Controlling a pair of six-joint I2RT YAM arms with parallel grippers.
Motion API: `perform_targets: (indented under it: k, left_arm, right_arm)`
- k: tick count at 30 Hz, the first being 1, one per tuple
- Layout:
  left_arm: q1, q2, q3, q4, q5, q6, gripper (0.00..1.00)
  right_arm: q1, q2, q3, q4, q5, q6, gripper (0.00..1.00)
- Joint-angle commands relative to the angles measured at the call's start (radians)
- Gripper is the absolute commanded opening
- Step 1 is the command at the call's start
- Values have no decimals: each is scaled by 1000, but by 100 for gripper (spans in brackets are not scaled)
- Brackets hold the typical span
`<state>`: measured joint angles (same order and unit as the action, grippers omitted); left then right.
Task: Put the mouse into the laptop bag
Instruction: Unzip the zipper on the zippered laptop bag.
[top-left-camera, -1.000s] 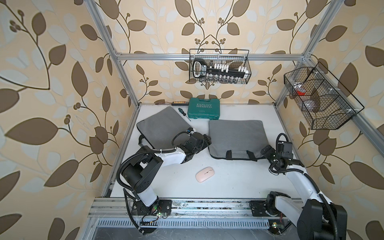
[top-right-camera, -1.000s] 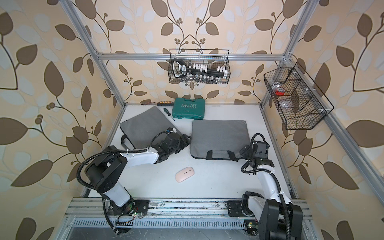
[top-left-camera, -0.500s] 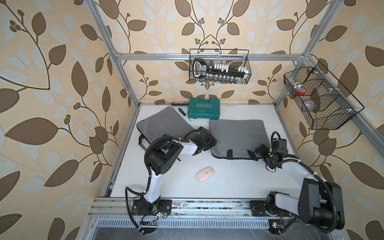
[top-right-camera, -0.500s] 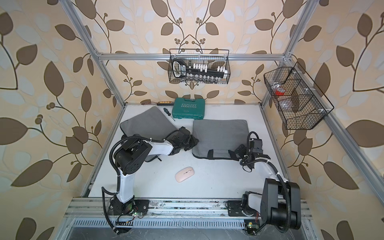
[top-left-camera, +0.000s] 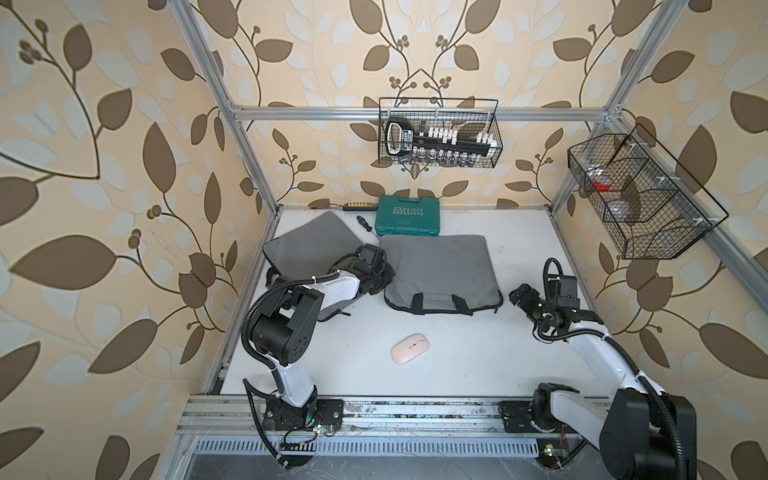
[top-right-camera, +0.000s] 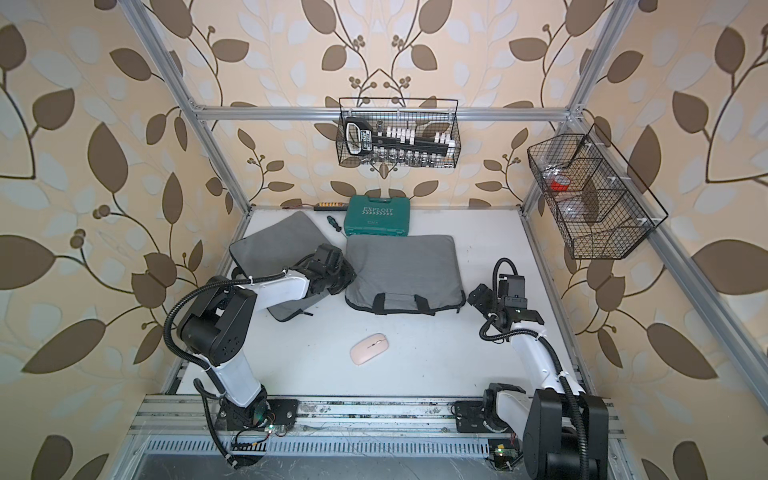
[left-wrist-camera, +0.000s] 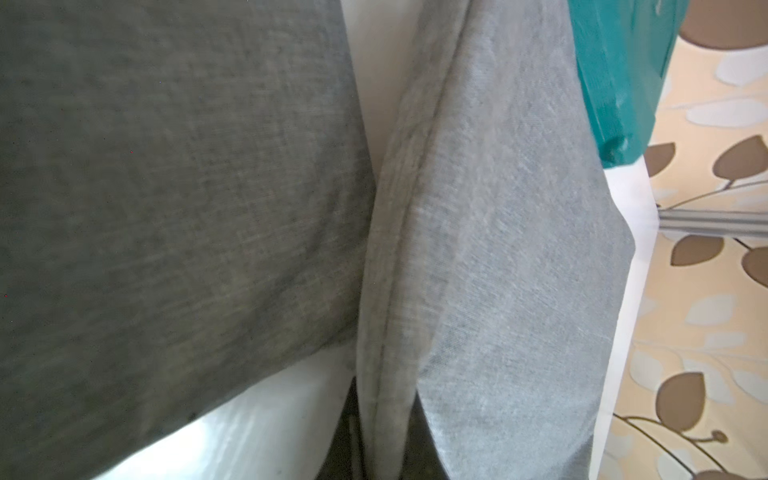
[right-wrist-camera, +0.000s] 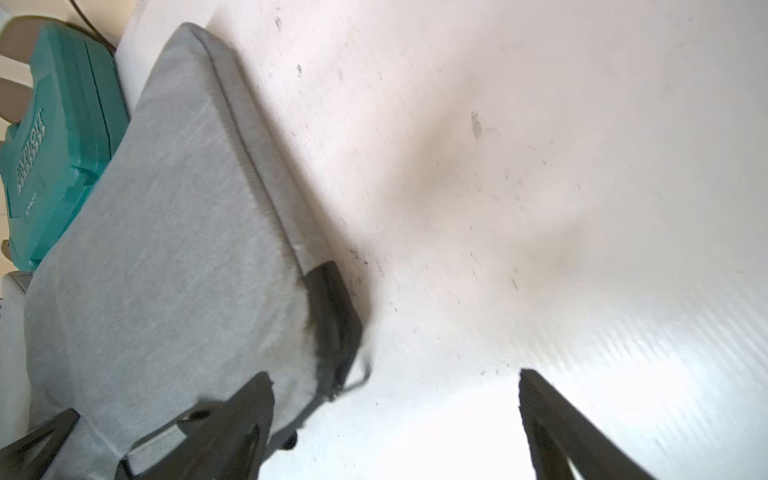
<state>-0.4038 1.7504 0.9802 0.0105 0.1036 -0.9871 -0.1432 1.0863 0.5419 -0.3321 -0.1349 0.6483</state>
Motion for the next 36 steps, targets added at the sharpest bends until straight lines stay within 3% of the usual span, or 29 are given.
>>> perform_targets:
  k: [1,4,7,11,14,19,25,30,36]
  left_arm:
    - [30,-60,2,-74,-78,55,0]
    - [43,-51,19,-78,-51,80,0]
    - [51,-40,39,-75,-21,101,0]
    - [51,-33,44,-76,-12,110,0]
    - [53,-35,43,-84,-18,109,23]
    - [54,-56,35,-76,-6,113,42]
    - [54,-87,29,-88,3,116,50]
    - [54,-95,17,-72,21,113,51]
    - [56,-95,9,-59,30,108,50]
  right_arm:
    - [26,-17,-56,33,-121,-39,79]
    - [156,-33,-68,59,-53,-20,67]
    - [258,-27,-61,76,4,1,69]
    - [289,14,-51,101,43,-3,68]
    - [325,69,-53,123,121,7,67]
    - [355,177,-7,106,188,26,57]
    - [398,253,41,117,237,66,56]
    - [408,366,99,116,287,84,53]
    - [456,437,136,142,306,85,43]
